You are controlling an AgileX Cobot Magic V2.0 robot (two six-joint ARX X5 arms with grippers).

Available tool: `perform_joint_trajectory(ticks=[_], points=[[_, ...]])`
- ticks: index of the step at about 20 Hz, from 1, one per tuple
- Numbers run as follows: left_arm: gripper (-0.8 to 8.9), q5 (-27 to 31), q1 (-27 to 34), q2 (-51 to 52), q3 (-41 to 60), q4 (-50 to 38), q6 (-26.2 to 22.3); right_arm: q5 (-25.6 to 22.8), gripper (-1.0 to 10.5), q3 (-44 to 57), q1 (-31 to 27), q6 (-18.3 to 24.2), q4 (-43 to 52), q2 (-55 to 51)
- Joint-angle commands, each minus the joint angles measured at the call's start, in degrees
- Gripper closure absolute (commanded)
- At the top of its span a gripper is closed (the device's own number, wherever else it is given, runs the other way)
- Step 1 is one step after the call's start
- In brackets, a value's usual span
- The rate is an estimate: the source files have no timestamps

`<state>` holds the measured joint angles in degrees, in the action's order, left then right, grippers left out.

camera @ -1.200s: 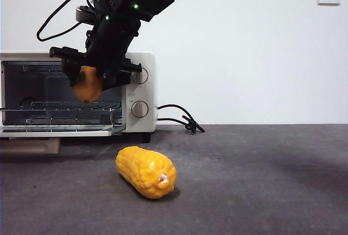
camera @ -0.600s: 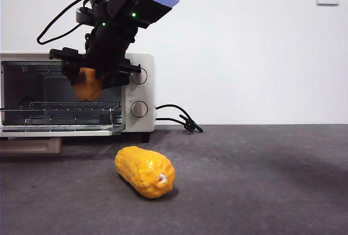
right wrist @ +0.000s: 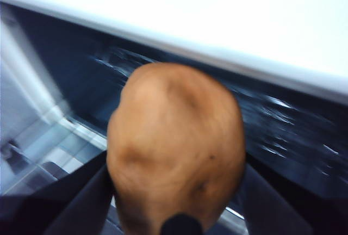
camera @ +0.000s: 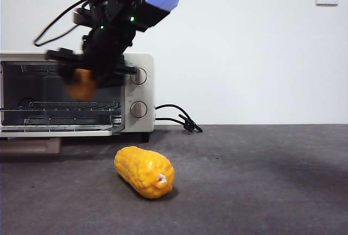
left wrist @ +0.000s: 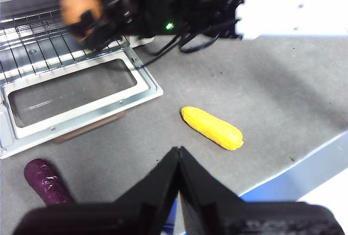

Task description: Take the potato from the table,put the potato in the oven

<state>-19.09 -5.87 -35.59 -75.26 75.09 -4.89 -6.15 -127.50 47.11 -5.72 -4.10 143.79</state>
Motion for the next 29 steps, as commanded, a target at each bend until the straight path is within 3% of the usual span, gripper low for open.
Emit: perform_joint_trajectory(ticks=[1, 21, 29], points=[[8.19, -0.2, -0.7, 0.1, 0.5, 0.1, 0.2, 0.0, 3.1, 0.2, 0.9, 1.4, -0.2, 2.1], [8.19, -0.3, -1.6, 0.3, 0.5, 0.3, 0.2, -4.8, 3.1, -1.0, 1.6, -0.3, -2.1, 2.1], [8.19, -0.3, -1.6, 0.3, 0.5, 0.3, 0.2, -4.8, 3.1, -10.1, 1.7, -0.3, -18.8, 2.1]])
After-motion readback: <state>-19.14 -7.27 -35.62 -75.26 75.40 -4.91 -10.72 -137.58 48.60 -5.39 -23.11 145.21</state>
